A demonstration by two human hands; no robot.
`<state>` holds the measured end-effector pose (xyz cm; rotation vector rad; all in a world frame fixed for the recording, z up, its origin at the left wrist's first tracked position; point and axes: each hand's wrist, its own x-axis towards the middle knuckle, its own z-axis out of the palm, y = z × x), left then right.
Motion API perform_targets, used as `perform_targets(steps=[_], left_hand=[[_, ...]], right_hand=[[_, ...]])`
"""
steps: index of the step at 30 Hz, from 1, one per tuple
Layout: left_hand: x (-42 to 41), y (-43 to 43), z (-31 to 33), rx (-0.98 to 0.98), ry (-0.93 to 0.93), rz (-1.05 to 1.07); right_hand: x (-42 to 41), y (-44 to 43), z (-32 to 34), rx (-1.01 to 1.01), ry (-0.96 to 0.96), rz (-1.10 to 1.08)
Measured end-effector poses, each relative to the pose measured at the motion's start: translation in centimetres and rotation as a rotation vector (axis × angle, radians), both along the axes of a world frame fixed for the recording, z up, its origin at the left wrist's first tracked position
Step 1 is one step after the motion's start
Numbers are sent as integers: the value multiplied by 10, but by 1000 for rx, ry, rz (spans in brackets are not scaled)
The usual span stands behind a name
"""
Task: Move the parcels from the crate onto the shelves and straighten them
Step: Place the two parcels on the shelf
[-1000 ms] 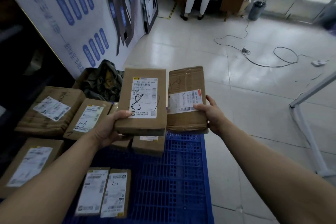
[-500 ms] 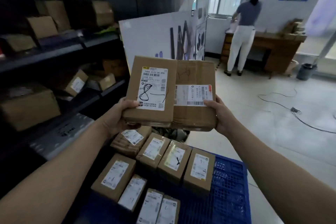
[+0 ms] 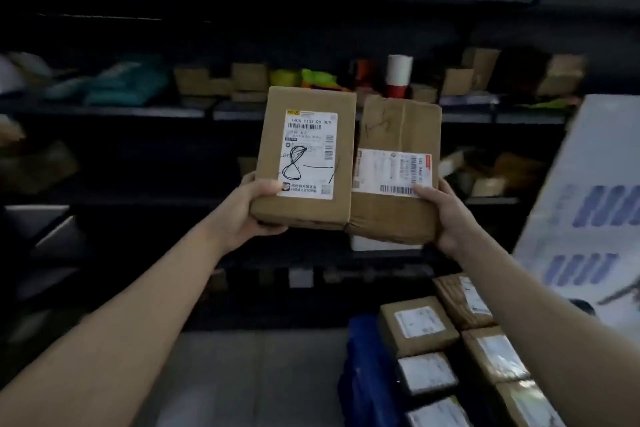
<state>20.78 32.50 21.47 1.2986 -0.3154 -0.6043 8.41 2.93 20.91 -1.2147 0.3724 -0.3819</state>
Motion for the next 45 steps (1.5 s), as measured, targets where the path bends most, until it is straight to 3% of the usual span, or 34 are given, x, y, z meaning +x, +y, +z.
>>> perform_targets(steps=[10,20,29,36,45], left_hand=[[-53,345,-3,-50,5,712],[-195,618,-14,31,15,1224],[-301,726,-19,0,47,1599],[-337,764,-13,-35,22,1901],[-359,827,-21,-87,30,2014]], right_hand=[[152,325,26,-99,-22,655],[162,683,21,-48,-27,1168],[133,902,27,-132,39,1556],[116,1023,37,-120,-25,1779],[102,1131,52,-114,-13,1883]])
